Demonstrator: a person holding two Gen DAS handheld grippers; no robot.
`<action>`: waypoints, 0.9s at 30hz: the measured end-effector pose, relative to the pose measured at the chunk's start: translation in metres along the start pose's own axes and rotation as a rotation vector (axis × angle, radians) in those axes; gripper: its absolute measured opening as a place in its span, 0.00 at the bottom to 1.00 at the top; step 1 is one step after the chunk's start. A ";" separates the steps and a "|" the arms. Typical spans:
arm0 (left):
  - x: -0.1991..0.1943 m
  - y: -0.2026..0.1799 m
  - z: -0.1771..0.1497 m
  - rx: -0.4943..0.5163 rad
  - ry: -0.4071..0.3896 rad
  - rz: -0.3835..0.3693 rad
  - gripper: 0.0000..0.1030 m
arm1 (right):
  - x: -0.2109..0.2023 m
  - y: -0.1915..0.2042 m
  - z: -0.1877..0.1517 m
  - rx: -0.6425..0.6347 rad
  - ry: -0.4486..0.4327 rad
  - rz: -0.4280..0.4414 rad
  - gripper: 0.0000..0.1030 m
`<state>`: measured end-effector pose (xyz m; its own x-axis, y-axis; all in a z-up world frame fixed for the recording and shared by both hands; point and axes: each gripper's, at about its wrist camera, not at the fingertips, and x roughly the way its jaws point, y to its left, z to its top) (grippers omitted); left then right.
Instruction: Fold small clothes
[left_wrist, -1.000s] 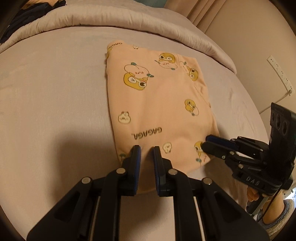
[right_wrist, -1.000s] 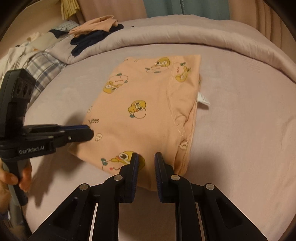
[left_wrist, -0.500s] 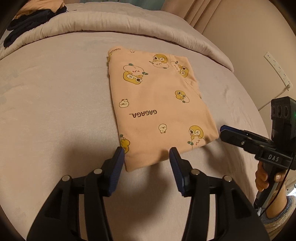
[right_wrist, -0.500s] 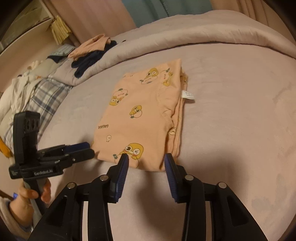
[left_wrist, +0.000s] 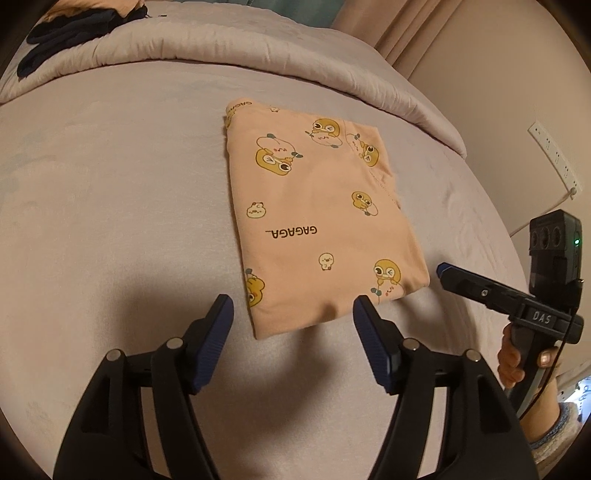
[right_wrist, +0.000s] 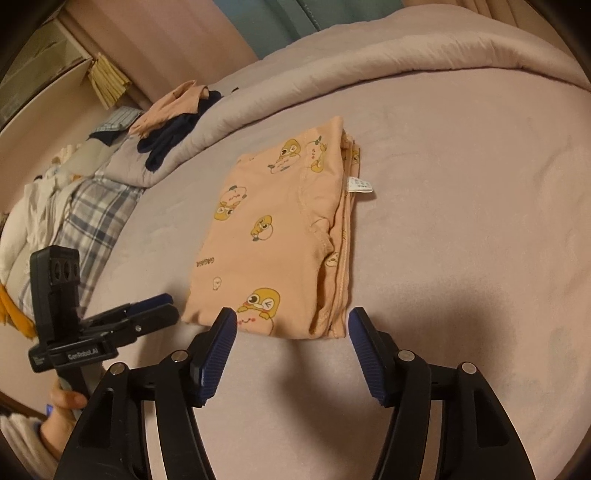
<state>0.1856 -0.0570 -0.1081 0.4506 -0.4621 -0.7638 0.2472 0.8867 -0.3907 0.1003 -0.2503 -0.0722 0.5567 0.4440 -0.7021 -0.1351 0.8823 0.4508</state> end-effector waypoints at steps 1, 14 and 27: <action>0.000 0.000 0.000 -0.004 0.000 -0.002 0.65 | 0.001 0.000 0.000 0.000 0.002 0.000 0.62; 0.003 0.005 0.005 -0.034 0.004 -0.030 0.66 | 0.004 -0.002 0.005 0.003 0.006 0.013 0.62; 0.009 0.015 0.016 -0.064 0.010 -0.058 0.66 | 0.012 -0.011 0.016 0.030 0.006 0.034 0.63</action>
<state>0.2066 -0.0475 -0.1128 0.4286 -0.5128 -0.7439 0.2172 0.8576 -0.4661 0.1214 -0.2570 -0.0763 0.5471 0.4750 -0.6893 -0.1296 0.8616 0.4909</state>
